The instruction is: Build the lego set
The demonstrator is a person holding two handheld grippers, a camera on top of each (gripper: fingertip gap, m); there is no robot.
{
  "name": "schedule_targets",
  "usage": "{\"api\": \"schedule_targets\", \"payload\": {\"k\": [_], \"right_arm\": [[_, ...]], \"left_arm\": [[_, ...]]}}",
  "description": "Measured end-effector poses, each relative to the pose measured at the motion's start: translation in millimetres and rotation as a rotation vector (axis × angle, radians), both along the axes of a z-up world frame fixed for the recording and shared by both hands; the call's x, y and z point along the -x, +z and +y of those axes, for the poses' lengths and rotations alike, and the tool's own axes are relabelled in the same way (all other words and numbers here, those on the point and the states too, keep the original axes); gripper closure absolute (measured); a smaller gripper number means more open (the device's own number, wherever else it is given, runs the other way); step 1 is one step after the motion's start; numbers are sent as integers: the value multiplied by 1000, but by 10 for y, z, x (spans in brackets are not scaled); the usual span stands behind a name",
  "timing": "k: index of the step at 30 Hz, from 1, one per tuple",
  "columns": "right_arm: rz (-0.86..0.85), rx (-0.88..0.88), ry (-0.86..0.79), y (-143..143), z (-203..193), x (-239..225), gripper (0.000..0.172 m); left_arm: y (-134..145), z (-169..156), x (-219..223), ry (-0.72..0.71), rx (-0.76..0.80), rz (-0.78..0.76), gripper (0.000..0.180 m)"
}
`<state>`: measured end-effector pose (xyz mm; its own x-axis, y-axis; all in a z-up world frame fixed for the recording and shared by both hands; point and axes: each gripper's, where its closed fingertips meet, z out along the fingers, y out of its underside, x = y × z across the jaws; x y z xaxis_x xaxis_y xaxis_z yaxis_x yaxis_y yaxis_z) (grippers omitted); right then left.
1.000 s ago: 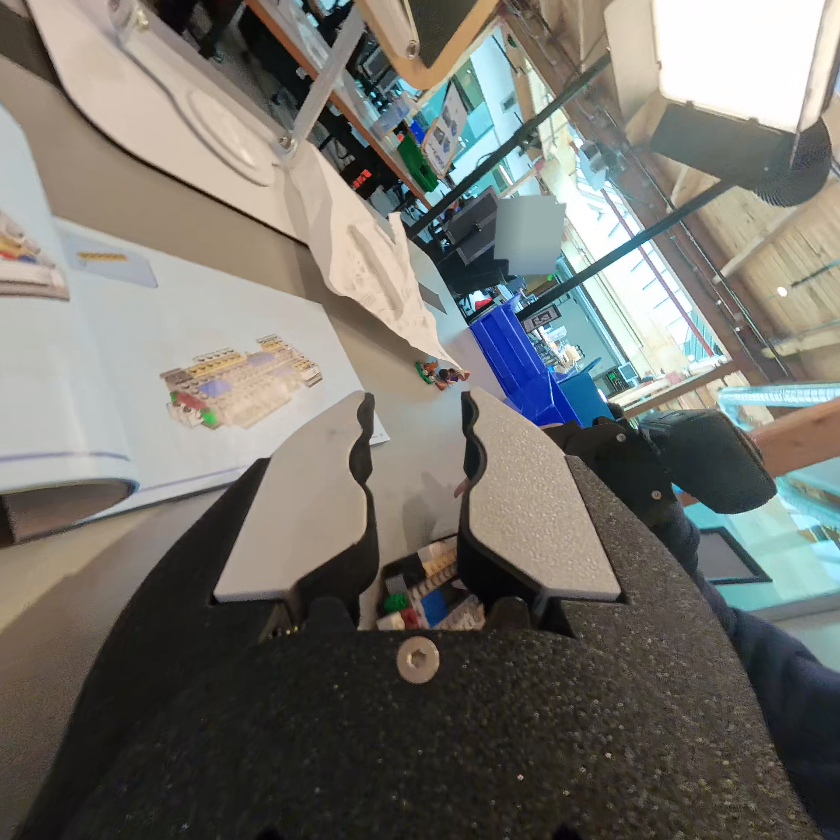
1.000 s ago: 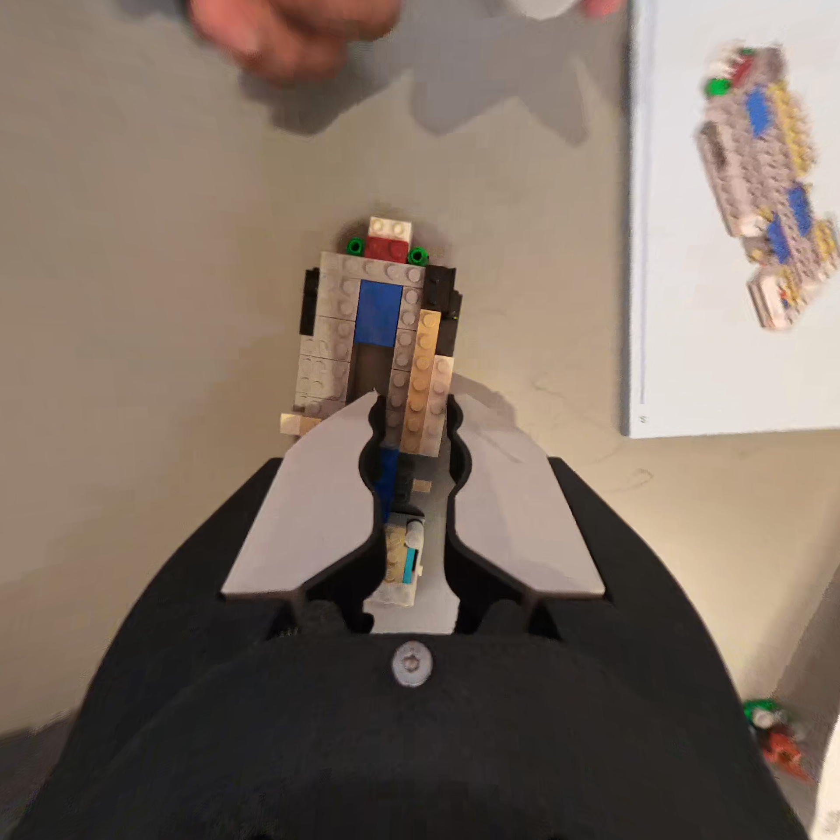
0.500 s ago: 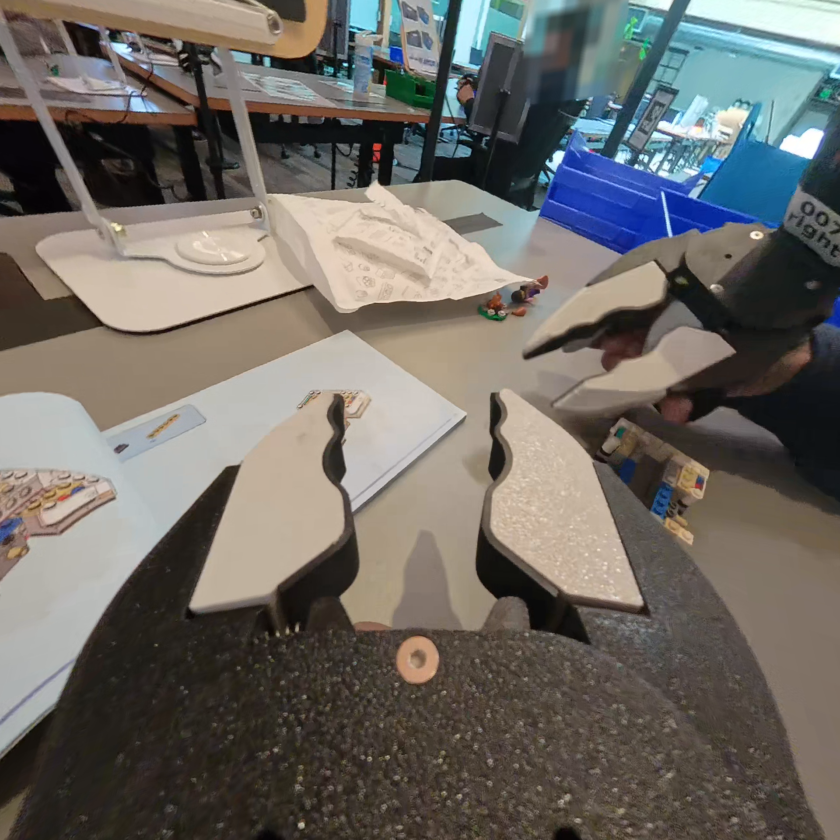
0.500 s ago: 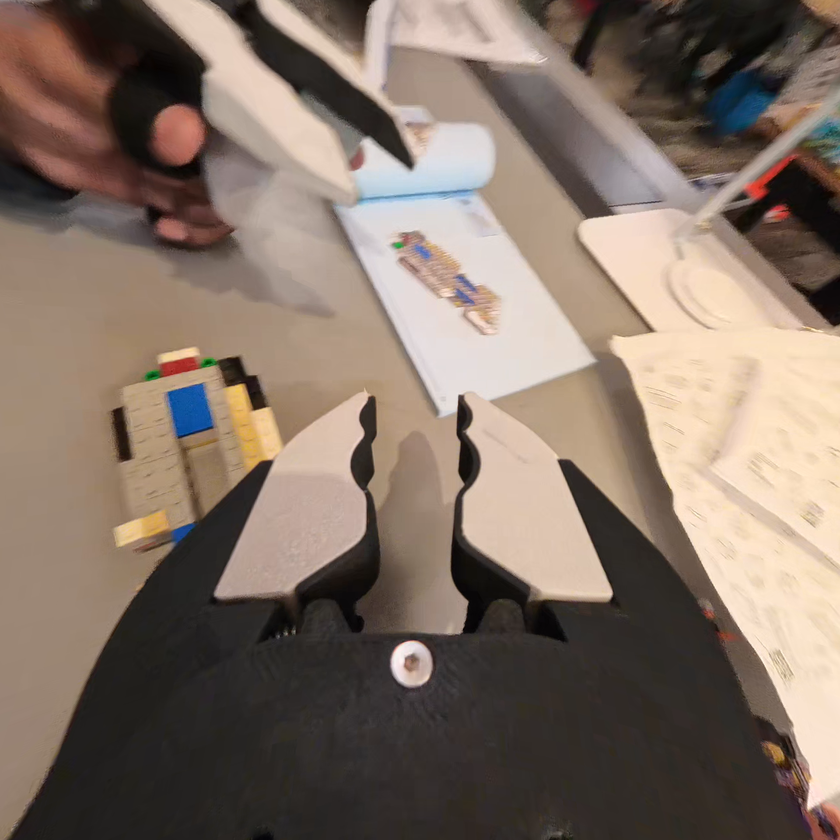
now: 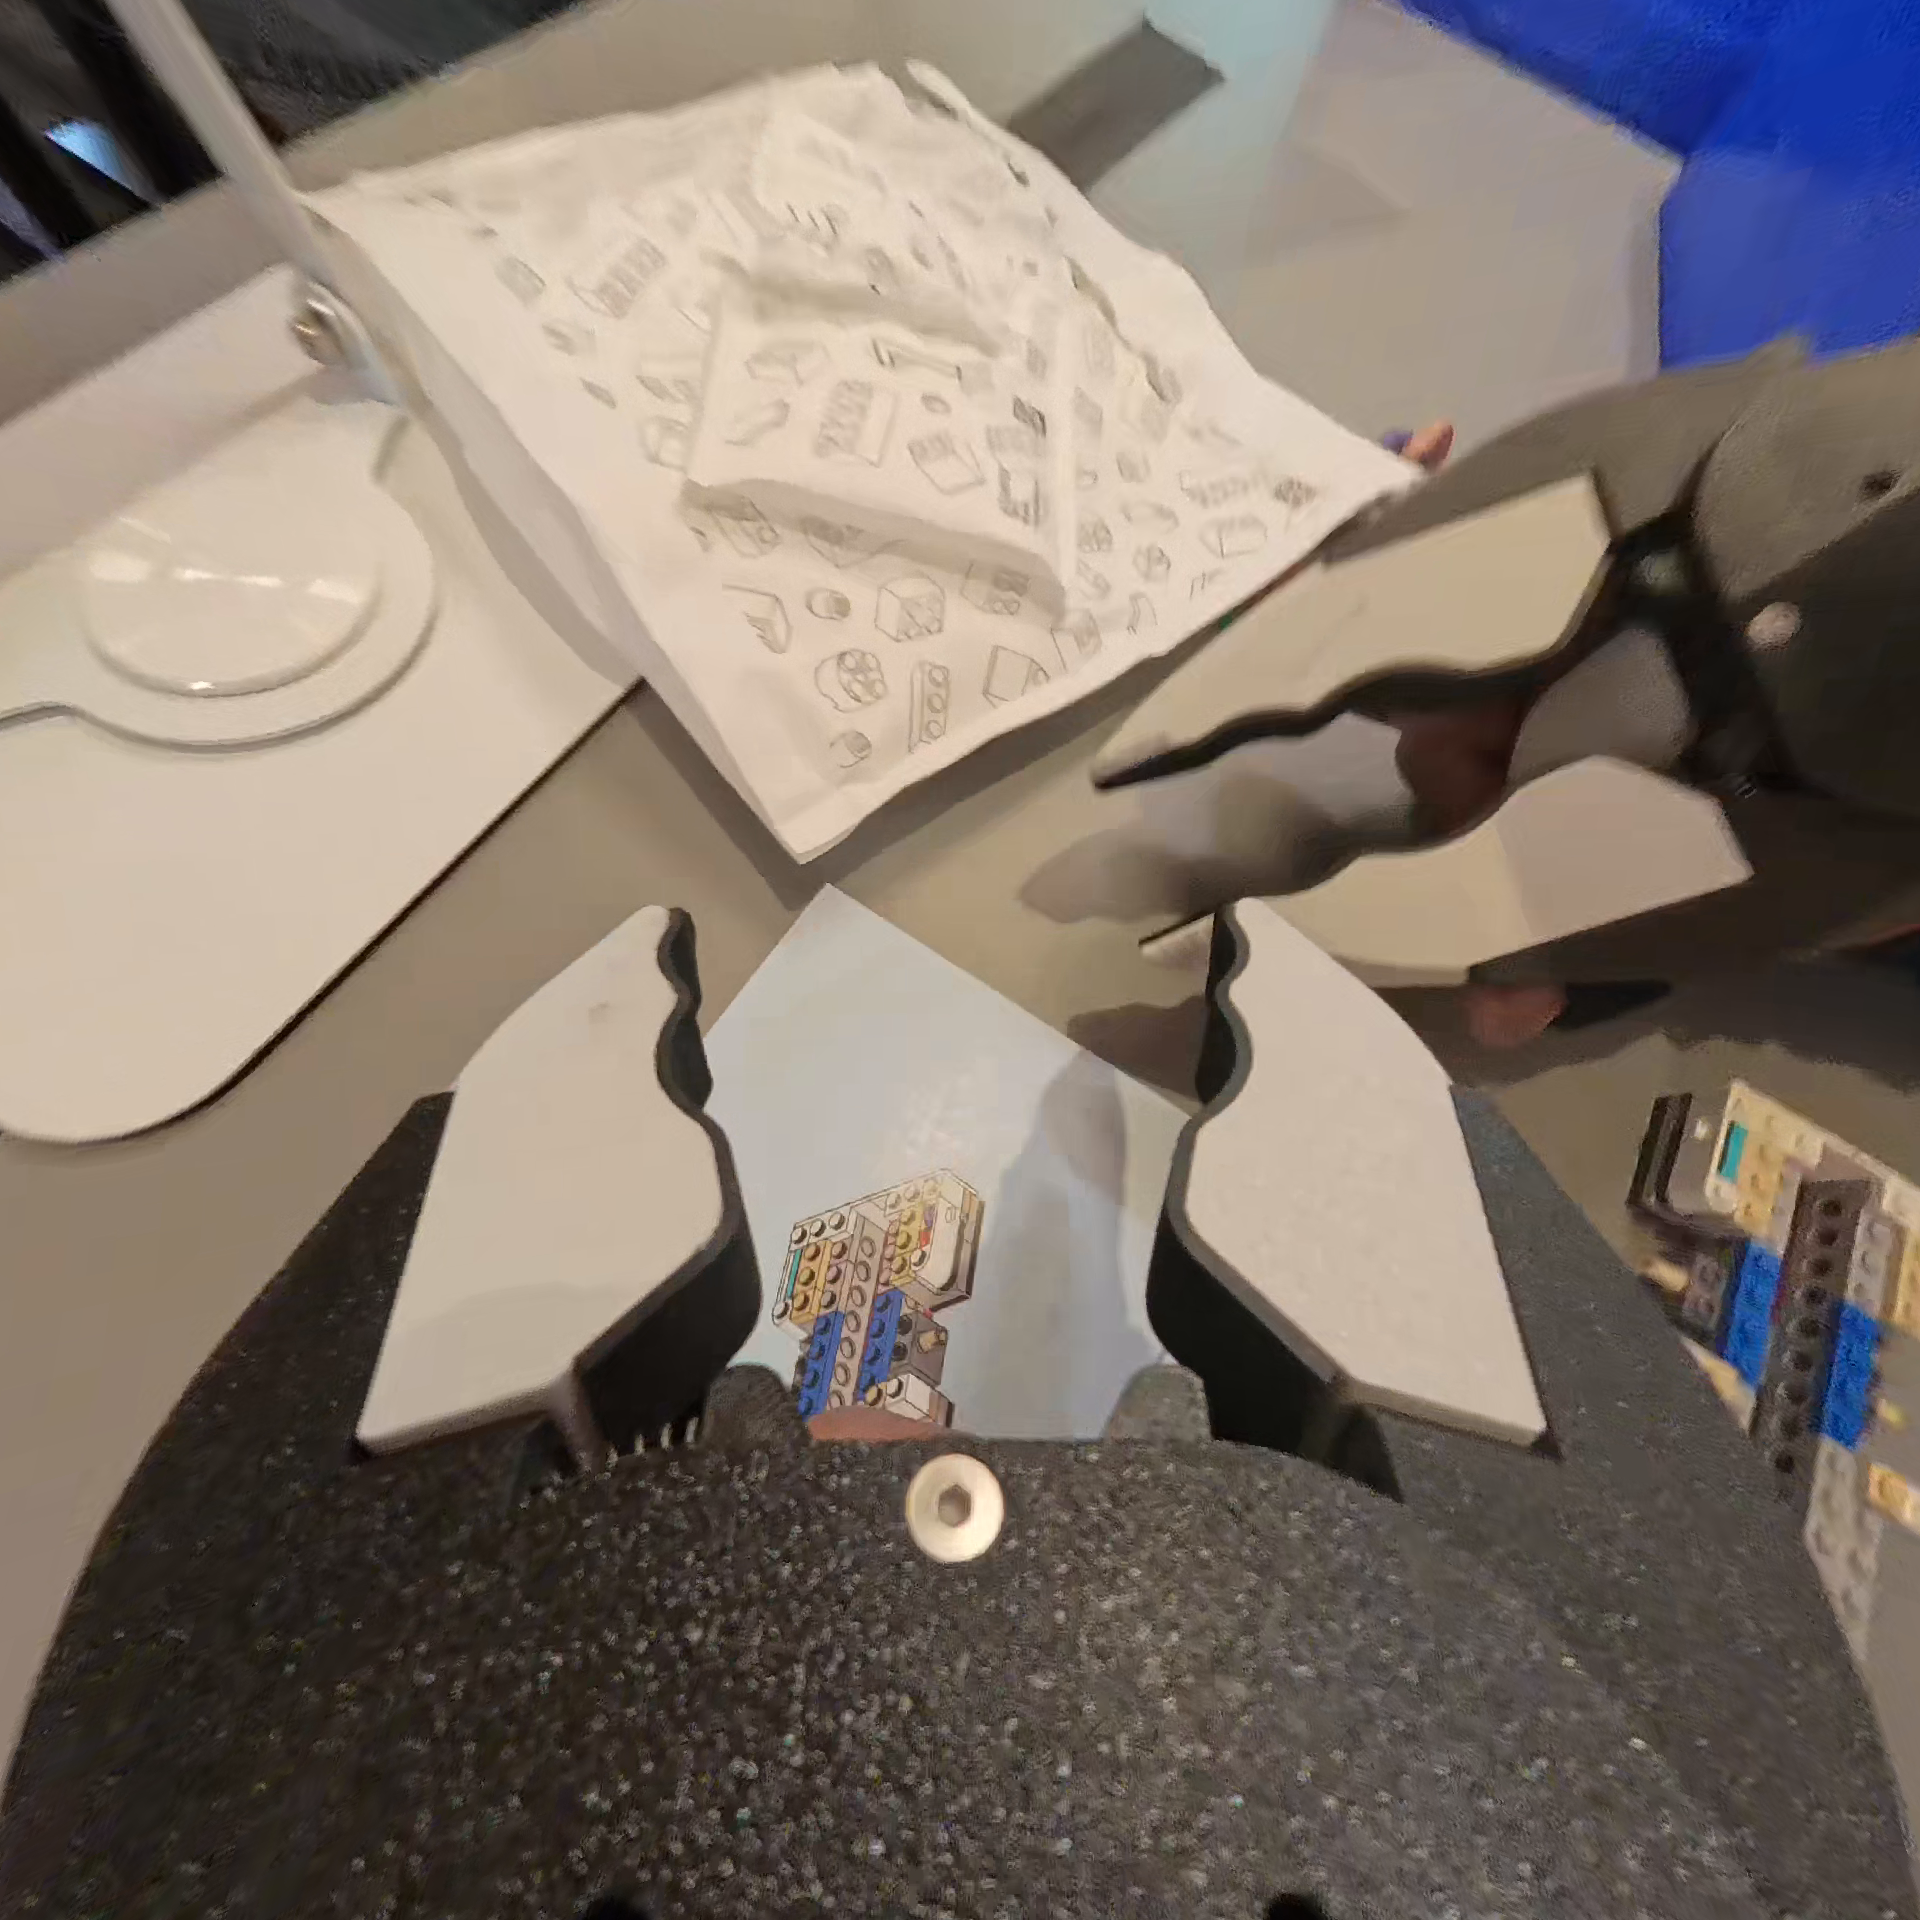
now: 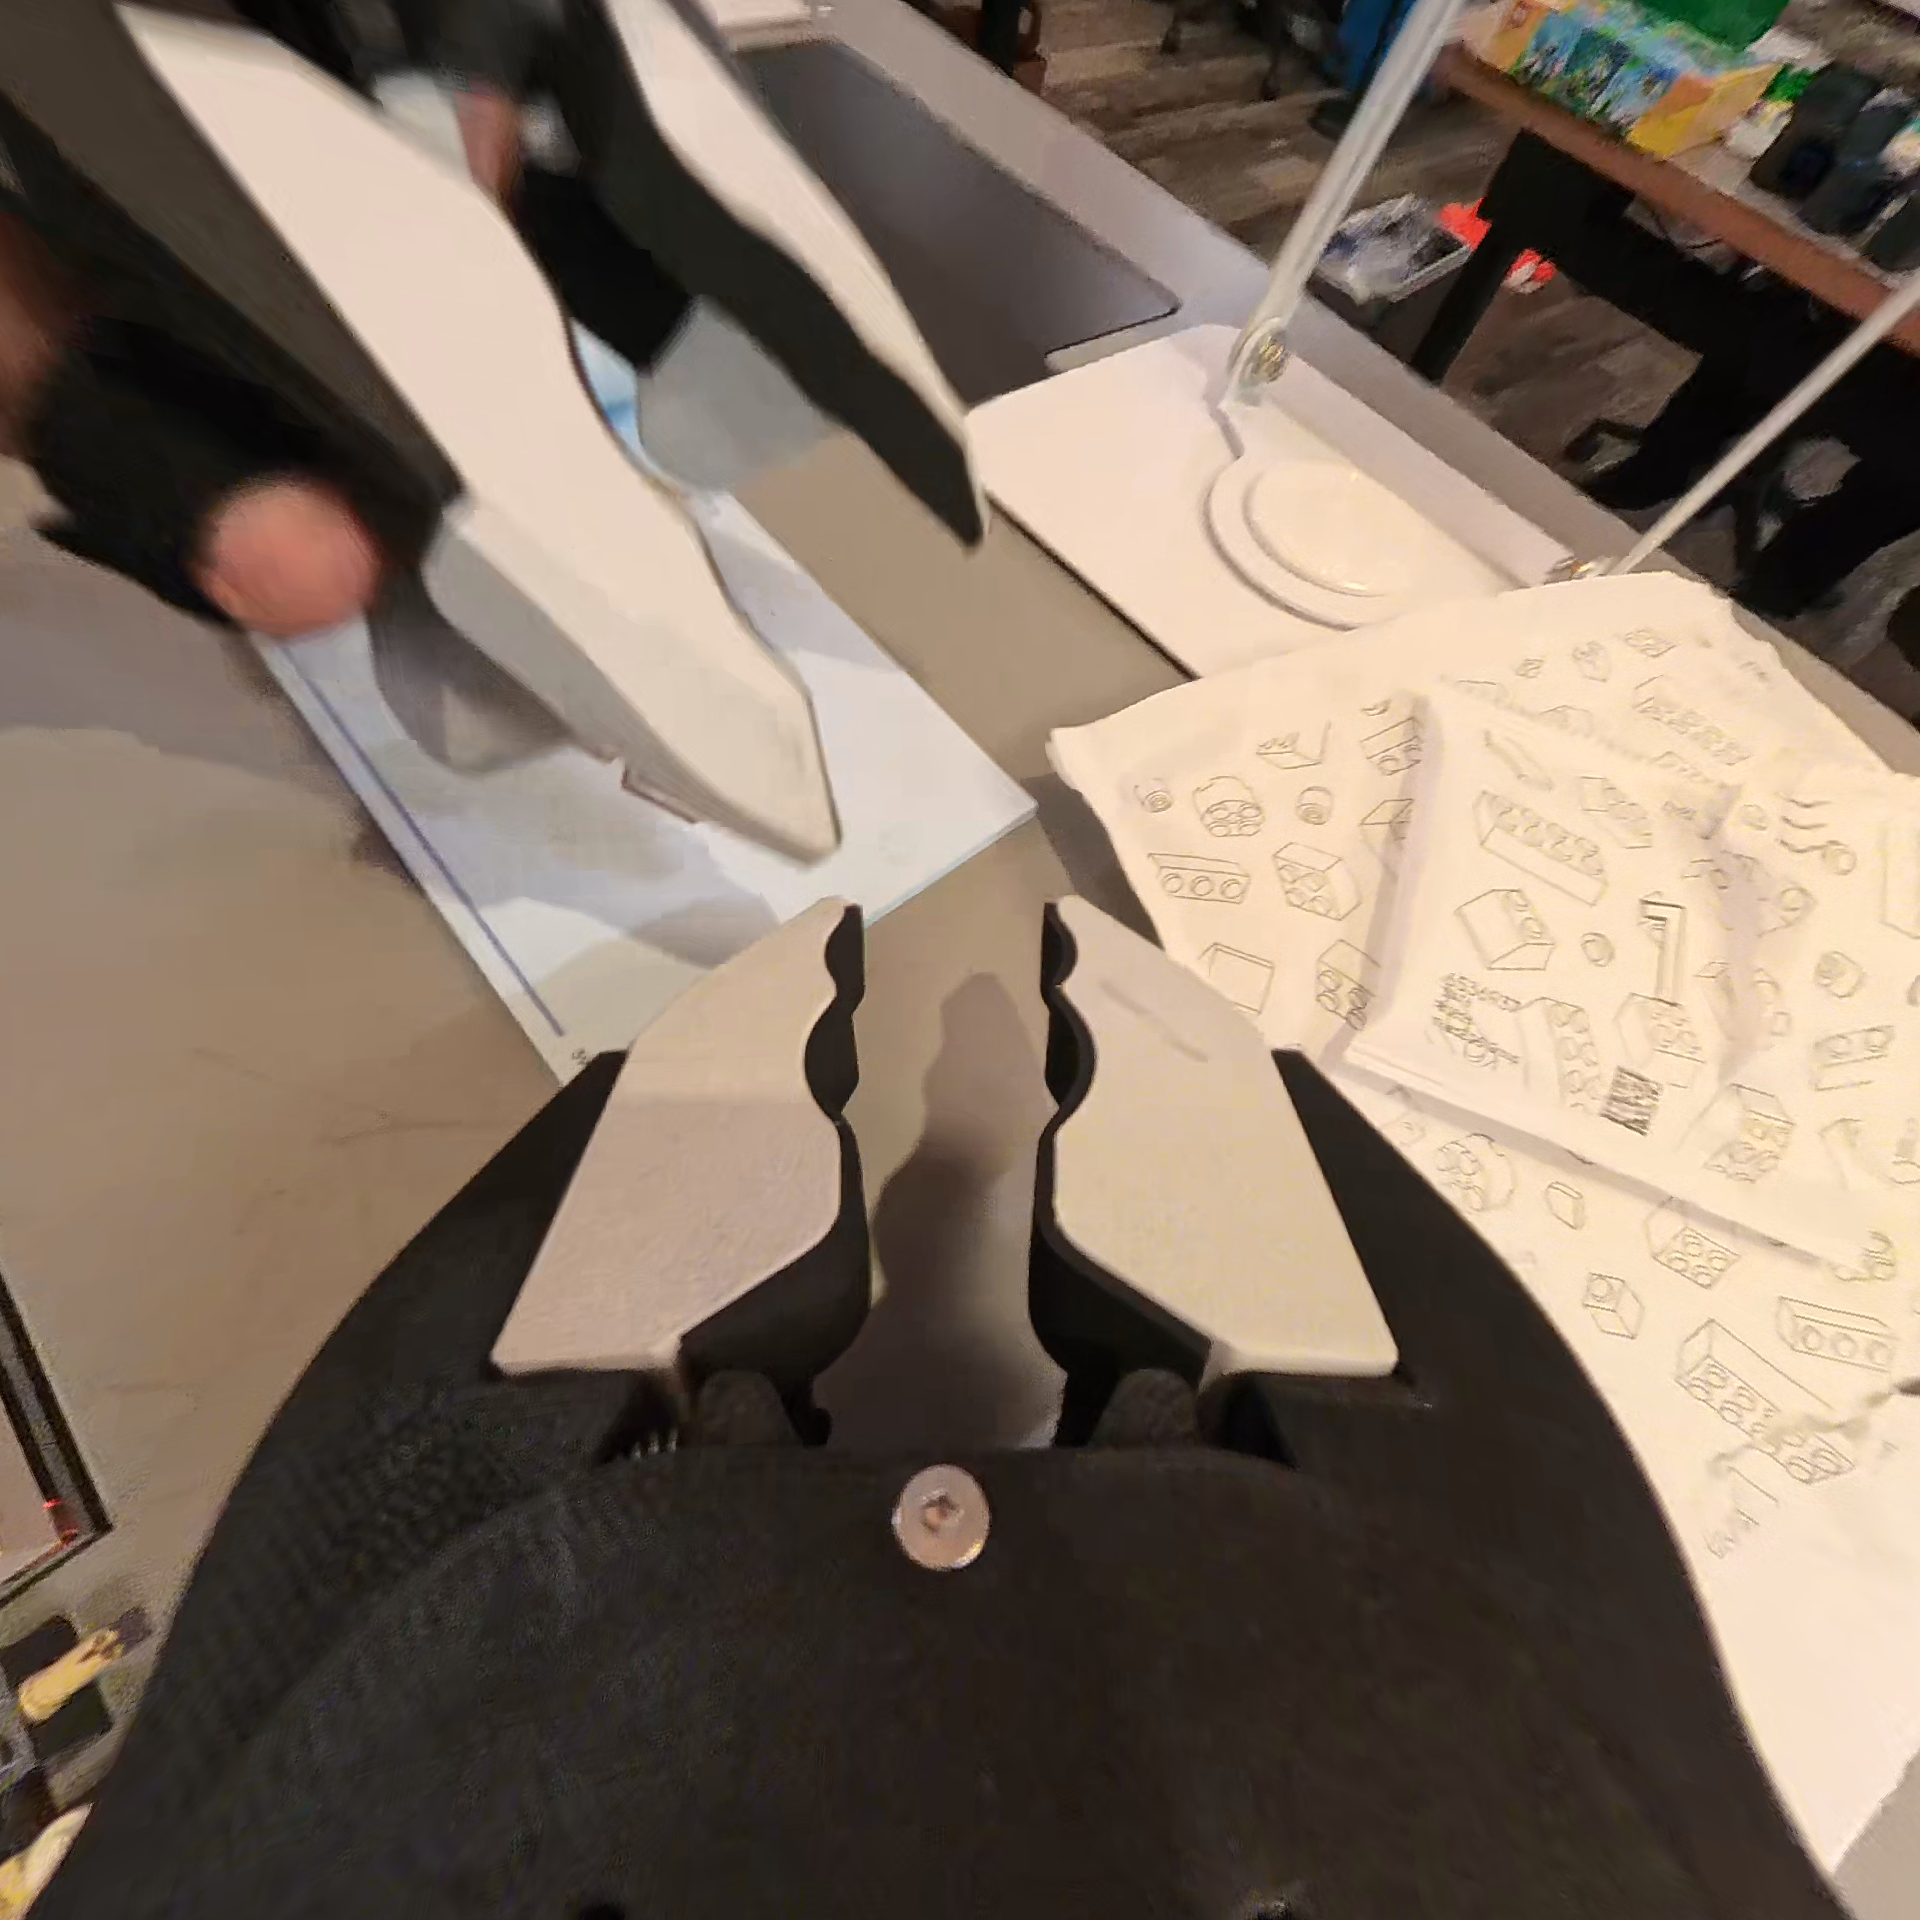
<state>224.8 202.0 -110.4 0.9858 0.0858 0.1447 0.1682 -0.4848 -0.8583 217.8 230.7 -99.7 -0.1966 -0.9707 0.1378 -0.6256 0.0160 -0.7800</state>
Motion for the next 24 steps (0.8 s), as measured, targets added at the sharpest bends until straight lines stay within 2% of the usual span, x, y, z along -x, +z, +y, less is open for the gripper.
{"api": "schedule_targets", "payload": {"k": [3,6,10,24], "right_arm": [[-11,-63,-39,88,-21,-56,142],[-4,-31,-54,40,-4,-84,138],[2,-39,-90,51,-5,-138,137],[-92,-7,-111,-5,16,-140,137]], "left_arm": [[-197,-47,11,-138,-94,90,87],[-260,-95,-20,-191,-80,121,88],[-387,-85,-32,-194,-73,164,88],[-440,-73,-61,-140,-40,173,91]]}}
